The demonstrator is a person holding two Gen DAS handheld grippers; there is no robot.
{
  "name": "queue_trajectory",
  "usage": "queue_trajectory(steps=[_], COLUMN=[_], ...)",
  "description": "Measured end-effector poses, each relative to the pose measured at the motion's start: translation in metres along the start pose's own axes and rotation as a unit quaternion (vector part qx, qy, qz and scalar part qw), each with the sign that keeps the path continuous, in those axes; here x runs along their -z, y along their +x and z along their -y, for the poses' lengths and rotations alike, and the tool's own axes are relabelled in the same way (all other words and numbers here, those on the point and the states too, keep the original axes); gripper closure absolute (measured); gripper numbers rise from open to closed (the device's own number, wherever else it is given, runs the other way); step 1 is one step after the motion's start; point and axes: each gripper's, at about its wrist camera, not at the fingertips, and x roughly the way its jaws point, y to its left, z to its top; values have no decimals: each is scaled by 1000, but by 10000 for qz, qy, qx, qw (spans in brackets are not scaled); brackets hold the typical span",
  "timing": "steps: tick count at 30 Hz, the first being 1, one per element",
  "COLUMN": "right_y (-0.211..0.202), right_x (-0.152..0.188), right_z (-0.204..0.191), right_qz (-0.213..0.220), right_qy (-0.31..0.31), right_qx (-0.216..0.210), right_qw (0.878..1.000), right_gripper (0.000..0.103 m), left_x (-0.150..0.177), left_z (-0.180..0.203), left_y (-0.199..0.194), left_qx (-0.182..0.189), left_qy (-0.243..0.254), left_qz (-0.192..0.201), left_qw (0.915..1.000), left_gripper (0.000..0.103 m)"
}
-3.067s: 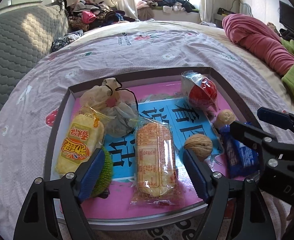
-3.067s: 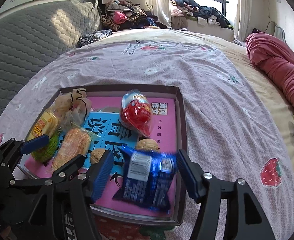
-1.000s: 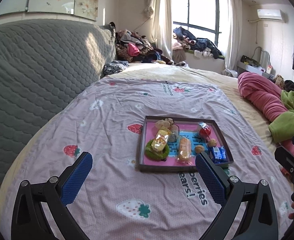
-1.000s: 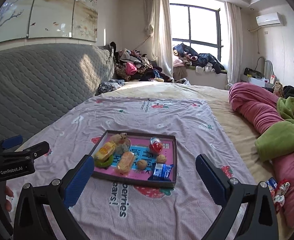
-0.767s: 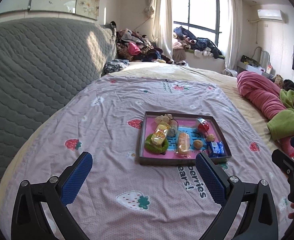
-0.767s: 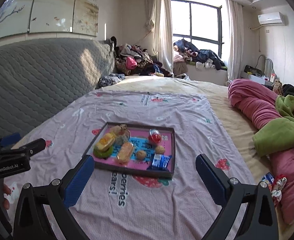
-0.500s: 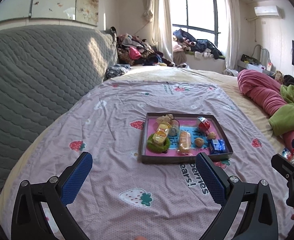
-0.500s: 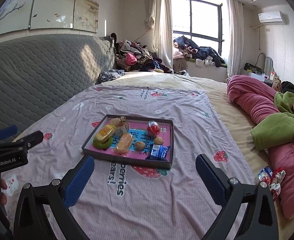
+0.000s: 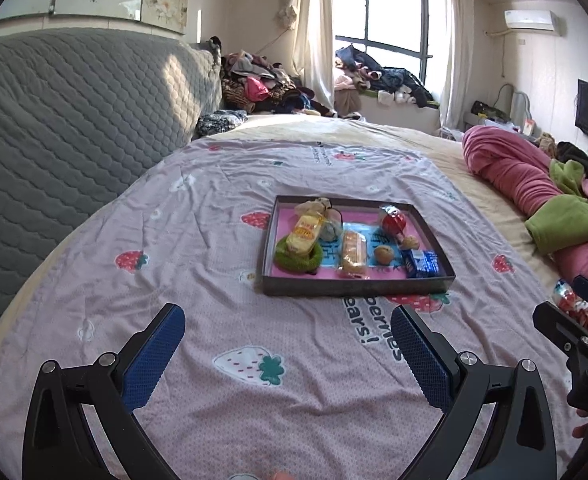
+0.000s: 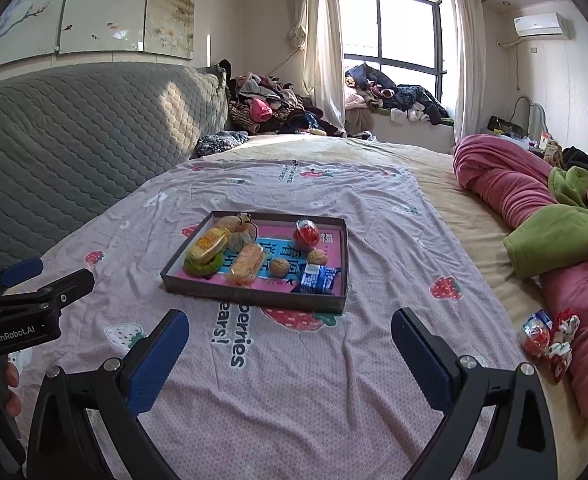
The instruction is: Organize objects
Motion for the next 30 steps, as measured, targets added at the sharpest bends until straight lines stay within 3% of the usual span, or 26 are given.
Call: queue_trajectory(steps=[30], right_y=[28], right_x=[37], right_z=[5], right_qz=[-301], right_qy=[-38], right_qx=[158], right_qw=[9994], right_gripper=[1], left_x=[38], left_z=[12], left_y=[26], left_qx=[-247], left_qy=[309], left_qz=[-298], left_qw=[9988], left_gripper=[0])
